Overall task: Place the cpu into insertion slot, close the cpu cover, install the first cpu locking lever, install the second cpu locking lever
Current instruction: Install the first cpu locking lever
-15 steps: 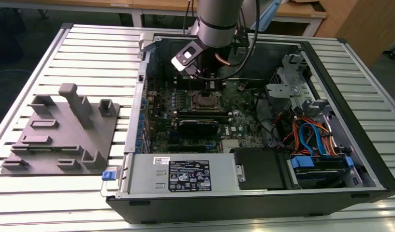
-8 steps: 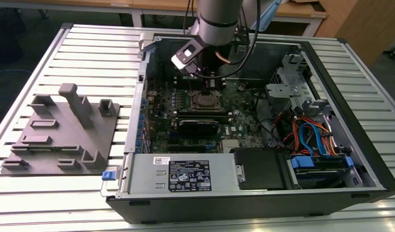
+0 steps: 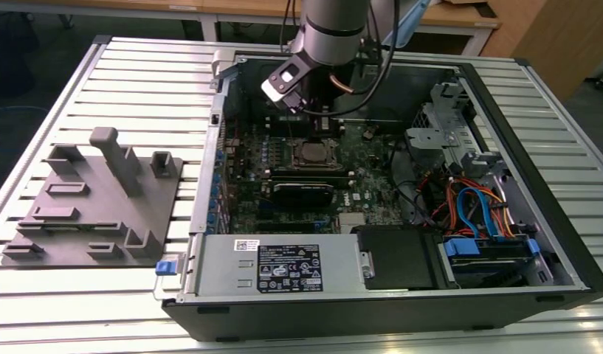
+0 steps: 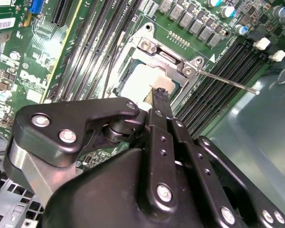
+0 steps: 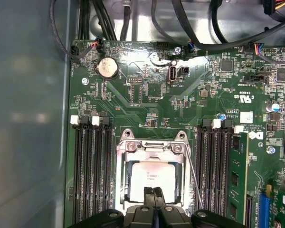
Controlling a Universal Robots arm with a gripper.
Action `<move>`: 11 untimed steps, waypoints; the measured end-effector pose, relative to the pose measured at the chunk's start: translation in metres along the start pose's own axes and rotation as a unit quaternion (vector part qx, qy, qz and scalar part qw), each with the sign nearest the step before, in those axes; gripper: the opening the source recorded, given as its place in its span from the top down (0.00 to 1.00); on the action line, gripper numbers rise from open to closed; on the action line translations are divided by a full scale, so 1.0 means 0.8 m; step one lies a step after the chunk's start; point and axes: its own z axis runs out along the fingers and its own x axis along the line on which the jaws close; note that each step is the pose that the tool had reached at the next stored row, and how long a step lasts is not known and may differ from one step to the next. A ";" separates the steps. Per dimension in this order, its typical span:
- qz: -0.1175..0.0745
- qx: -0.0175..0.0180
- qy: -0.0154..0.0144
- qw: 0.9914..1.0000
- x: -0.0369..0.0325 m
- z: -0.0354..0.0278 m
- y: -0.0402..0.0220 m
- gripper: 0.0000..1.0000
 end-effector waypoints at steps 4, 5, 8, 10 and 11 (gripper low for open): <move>0.000 0.000 0.000 1.000 0.0001 -0.0038 0.0000 0.90; 0.000 0.000 0.000 1.000 0.0001 -0.0048 0.0000 0.90; 0.000 0.000 0.000 1.000 0.0001 -0.0074 -0.0001 0.90; 0.000 0.000 0.000 1.000 0.0002 -0.0090 0.0000 0.90; 0.000 0.000 0.000 1.000 0.0002 -0.0098 -0.0001 0.90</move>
